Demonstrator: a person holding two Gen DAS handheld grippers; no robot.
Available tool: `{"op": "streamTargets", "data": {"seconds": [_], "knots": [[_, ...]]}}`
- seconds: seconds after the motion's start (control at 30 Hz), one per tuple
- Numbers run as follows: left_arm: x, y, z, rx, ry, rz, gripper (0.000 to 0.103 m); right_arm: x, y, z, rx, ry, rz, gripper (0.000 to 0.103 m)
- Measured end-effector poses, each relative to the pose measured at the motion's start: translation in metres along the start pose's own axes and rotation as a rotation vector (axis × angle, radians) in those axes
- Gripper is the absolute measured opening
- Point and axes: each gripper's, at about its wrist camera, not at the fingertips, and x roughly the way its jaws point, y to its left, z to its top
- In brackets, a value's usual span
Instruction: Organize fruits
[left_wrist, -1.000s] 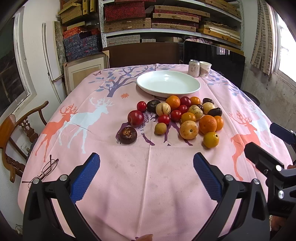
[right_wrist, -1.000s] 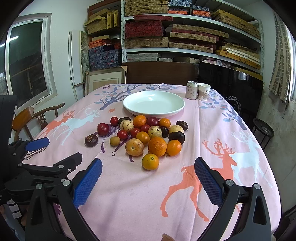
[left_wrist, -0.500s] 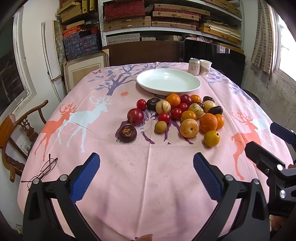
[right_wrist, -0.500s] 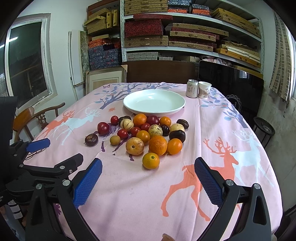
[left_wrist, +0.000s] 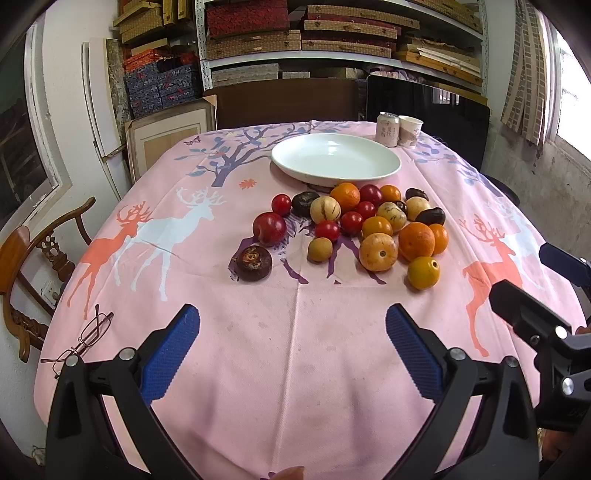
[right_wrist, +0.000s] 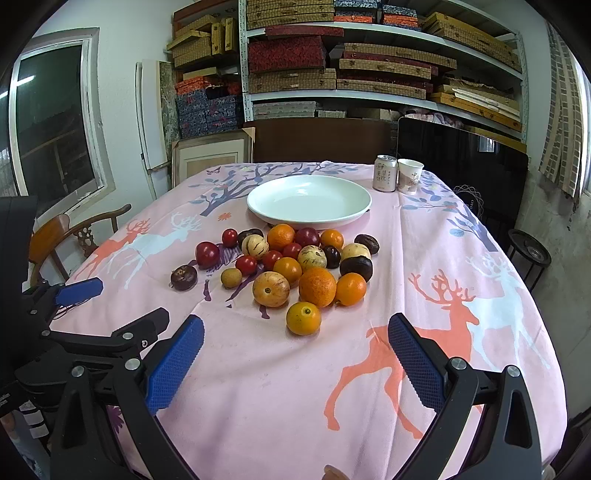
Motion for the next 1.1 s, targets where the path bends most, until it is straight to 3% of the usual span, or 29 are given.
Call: {"op": "streamTargets", "data": {"seconds": [1.1], "knots": [[0.014,-0.001,-0.001,-0.005,0.053,-0.008,0.099,0.015,0.003,-0.006,0.021,0.033,0.011,0.1]]}}
